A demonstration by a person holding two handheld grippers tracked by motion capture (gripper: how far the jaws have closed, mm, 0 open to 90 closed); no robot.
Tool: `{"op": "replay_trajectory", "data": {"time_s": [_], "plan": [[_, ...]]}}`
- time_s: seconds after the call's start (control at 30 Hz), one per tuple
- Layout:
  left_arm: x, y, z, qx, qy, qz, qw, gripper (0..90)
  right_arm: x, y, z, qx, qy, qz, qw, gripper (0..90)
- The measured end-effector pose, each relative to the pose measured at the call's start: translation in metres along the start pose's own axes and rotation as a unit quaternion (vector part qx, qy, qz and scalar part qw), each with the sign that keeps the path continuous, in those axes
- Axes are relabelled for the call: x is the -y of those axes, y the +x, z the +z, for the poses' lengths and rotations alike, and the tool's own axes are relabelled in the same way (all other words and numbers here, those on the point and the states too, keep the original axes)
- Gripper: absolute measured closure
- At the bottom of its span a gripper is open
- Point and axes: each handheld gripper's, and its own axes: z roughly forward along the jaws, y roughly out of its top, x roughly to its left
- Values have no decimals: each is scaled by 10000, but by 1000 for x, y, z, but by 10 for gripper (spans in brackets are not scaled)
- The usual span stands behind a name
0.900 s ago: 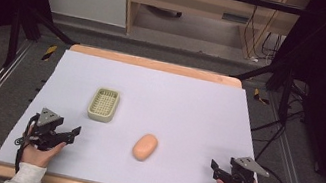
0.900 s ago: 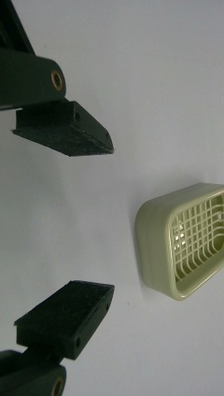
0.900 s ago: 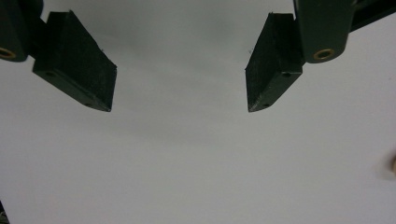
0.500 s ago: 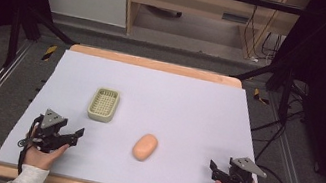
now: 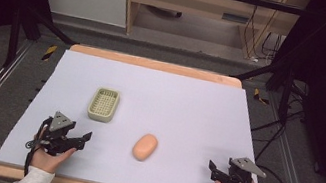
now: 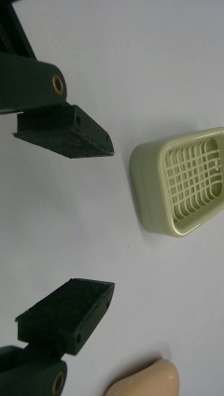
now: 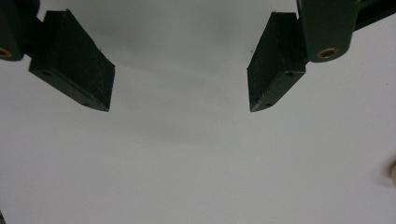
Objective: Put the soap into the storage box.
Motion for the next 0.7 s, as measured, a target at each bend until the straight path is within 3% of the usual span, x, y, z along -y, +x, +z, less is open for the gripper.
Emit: {"op": "replay_trajectory", "data": {"time_s": [0.3, 0.7], "plan": [[-3, -13, 0, 122, -7, 124, 9998, 269, 0, 2, -1, -65, -40, 25, 10000, 228], [-8, -27, 3, 284, 27, 288, 9992, 265, -1, 6, -3, -187, -94, 32, 9998, 313]]}}
